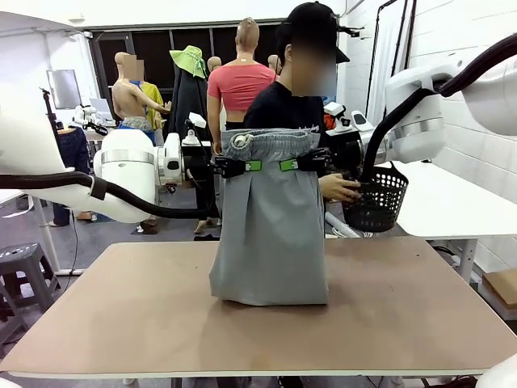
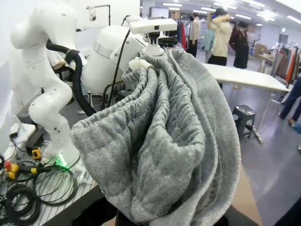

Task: Fold the training pants.
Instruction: Fold the Training pants in half.

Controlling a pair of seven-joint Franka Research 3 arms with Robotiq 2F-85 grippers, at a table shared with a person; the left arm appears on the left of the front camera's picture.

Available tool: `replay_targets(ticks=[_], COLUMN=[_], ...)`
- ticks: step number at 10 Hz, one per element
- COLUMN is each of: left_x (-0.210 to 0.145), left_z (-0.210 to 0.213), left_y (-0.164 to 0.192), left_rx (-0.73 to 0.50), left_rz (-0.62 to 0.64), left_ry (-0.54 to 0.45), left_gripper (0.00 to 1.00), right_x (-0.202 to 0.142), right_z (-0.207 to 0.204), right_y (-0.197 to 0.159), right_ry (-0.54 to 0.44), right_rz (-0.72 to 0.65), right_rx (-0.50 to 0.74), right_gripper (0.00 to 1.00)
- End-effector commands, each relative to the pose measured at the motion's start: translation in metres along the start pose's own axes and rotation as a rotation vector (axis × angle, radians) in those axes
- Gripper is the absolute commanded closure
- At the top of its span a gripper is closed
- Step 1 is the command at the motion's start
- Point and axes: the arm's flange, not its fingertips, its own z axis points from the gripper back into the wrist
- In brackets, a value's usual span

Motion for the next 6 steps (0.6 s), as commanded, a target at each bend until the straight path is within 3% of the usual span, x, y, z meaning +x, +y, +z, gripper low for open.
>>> replay_targets(ticks=[1,2,6], left_x=[0.007,0.000,0.000], left_z=[0.001,0.000,0.000], left_y=[0.012,0.000,0.000], left_rx=[0.041,0.000,0.000], left_rz=[0.007,0.000,0.000], left_ry=[-0.039,0.000,0.000], left_gripper=[1.00,1.00,1.00], right_x=[0.004,0.000,0.000], right_z=[-0.003,0.000,0.000], right_y=[-0.009,0.000,0.000], right_ry=[0.018,0.000,0.000], right_rz=[-0.026,0.000,0.000], right_rx=[-0.027,0.000,0.000], right_gripper=[1.00,1.00,1.00])
